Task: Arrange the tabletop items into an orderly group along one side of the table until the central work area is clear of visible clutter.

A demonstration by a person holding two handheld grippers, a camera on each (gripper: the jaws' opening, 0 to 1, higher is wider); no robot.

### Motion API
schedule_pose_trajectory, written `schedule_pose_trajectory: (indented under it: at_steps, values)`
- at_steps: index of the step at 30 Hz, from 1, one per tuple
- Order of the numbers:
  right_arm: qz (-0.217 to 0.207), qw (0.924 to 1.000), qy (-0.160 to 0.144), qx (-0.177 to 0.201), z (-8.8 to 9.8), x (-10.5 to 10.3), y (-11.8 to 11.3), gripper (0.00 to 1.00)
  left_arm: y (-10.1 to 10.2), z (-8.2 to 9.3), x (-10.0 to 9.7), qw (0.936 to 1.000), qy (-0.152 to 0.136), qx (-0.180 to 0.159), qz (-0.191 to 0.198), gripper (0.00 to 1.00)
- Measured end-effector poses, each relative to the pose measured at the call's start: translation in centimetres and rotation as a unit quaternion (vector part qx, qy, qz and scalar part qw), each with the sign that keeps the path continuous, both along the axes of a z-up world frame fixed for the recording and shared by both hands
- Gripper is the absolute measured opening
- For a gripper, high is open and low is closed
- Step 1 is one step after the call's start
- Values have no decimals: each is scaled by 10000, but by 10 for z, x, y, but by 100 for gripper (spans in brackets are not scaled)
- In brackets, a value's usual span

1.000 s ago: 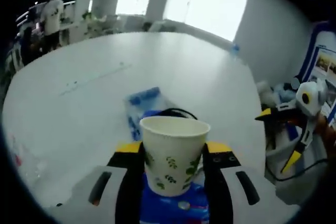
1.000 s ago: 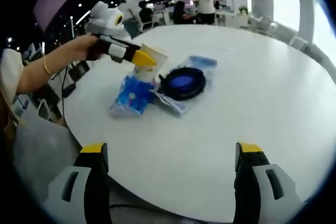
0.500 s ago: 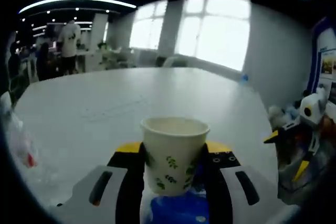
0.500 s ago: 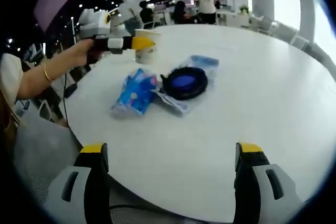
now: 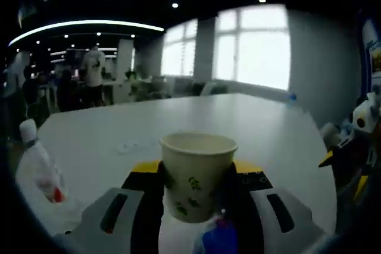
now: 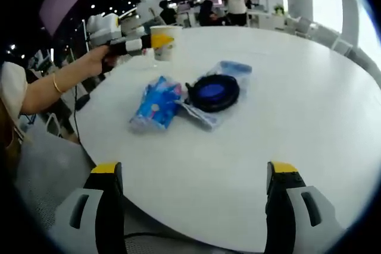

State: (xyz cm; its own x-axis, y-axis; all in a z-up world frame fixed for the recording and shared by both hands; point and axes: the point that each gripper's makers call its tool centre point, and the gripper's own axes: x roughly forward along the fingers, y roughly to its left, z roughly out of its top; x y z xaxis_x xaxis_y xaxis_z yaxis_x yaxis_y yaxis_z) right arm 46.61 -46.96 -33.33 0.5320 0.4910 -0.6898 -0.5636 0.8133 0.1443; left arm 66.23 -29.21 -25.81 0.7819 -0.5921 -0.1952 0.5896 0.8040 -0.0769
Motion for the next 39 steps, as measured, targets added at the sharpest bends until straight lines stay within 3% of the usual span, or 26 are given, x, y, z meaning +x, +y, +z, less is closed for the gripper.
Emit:
schedule_pose_trajectory:
  at_steps: [11,21,28,39]
  values:
    - [-51,10000,14,-27,-1,0,-1,99,23,7,18,9975,-563,-82,414,40]
    - [-54,9998,139,-108,-7,-2,-2,99,55,4,39,9930,-686,-124,952,40]
    - [-93,9996,229,-150,-11,-3,-4,99,66,3,49,9909,-777,-145,1087,40]
    - [40,9995,282,-141,-14,-6,2,99,88,-19,66,9848,-659,-196,1594,40]
